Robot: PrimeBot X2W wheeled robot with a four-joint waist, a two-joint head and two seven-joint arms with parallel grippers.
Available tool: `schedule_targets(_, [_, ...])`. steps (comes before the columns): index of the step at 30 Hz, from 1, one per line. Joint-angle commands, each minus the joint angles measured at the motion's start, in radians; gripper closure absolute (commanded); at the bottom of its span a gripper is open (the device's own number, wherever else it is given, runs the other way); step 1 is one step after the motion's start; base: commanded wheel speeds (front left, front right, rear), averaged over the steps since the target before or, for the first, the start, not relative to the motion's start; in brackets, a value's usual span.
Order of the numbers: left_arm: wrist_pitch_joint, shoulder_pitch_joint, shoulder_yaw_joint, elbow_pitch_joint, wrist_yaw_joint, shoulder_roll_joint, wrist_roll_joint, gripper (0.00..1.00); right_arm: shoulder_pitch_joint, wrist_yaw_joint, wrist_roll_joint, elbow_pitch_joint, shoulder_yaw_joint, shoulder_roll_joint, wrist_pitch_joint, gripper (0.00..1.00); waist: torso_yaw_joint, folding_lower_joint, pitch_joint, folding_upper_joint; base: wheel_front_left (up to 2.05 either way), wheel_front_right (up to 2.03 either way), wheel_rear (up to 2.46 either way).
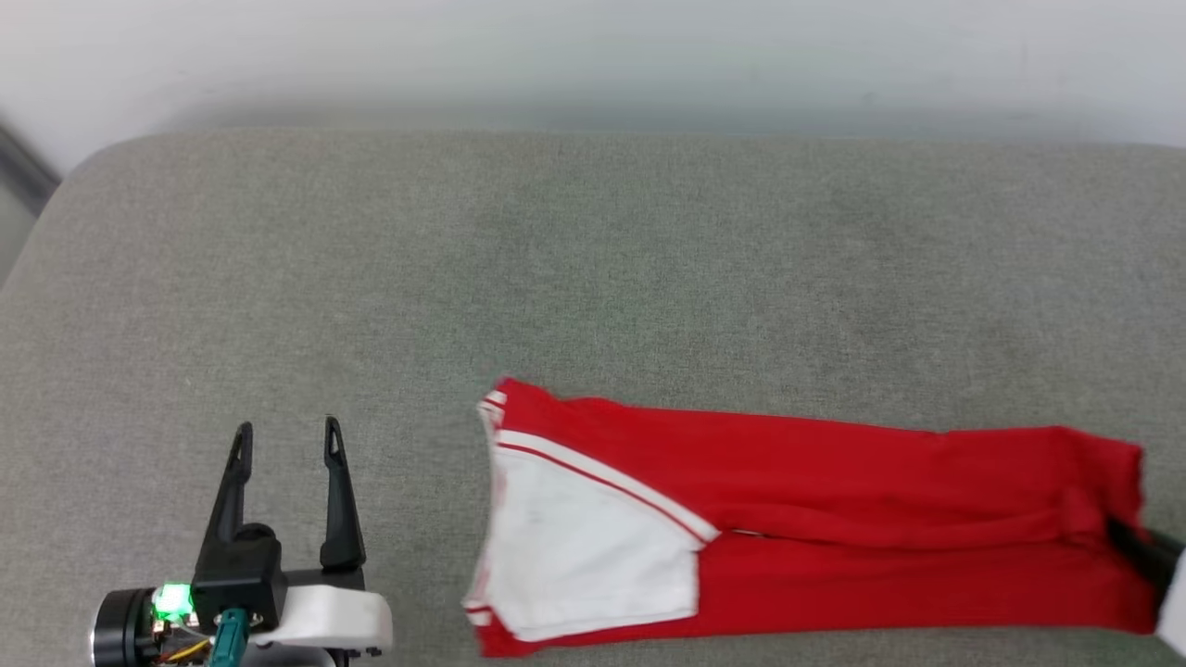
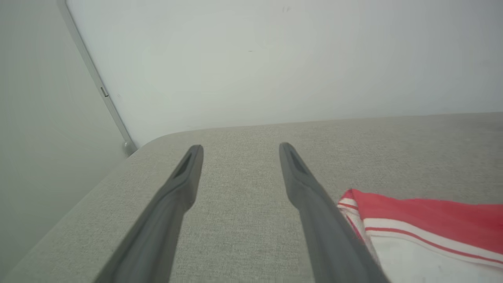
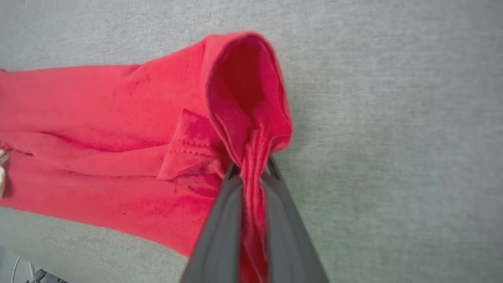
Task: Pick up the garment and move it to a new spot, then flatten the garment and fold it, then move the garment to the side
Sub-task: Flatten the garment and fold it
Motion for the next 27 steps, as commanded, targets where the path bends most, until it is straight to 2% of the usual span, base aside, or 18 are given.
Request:
schedule_targets(1, [-0.002,0.015,0.009,-0.001,-0.007,-0.004,0.006,0.00,0.002,-0.002,0.000,0.010,-0.017,-0.023,0.004,1.00,-0.001,0.0000,-0.009,0.0000,0.00,0.00,0.00])
schedule_targets(6, [-0.002,0.047,0.023,-0.005,-0.032,-0.028,0.031,0.00,0.030,-0.002,-0.004,0.030,-0.058,-0.082,0.061,1.00,-0.005,0.0000,-0.032,0.0000,0.00,0.00,0.00])
schedule_targets(10, [-0.002,0.062,0.030,0.000,-0.051,-0.045,0.040,0.00,0.050,-0.002,0.002,-0.007,-0.064,-0.101,0.112,1.00,-0.007,0.0000,-0.043,0.0000,0.00,0.00,0.00])
schedule_targets(16, [-0.002,0.062,0.040,-0.005,-0.076,-0.060,0.056,0.00,0.065,-0.001,0.021,-0.230,-0.035,-0.095,0.159,1.00,-0.005,0.0000,-0.044,0.0000,0.00,0.00,0.00])
schedule_targets(22, [-0.002,0.043,0.045,-0.003,-0.094,-0.072,0.063,0.00,-0.023,-0.001,-0.026,-0.425,0.059,-0.056,0.225,1.00,0.001,0.0000,-0.032,0.0000,0.00,0.00,0.00])
schedule_targets(27, [-0.002,0.024,0.045,-0.002,-0.104,-0.082,0.070,0.00,-0.154,-0.001,-0.077,-0.483,0.209,0.010,0.292,1.00,0.010,0.0000,-0.016,0.0000,0.00,0.00,0.00])
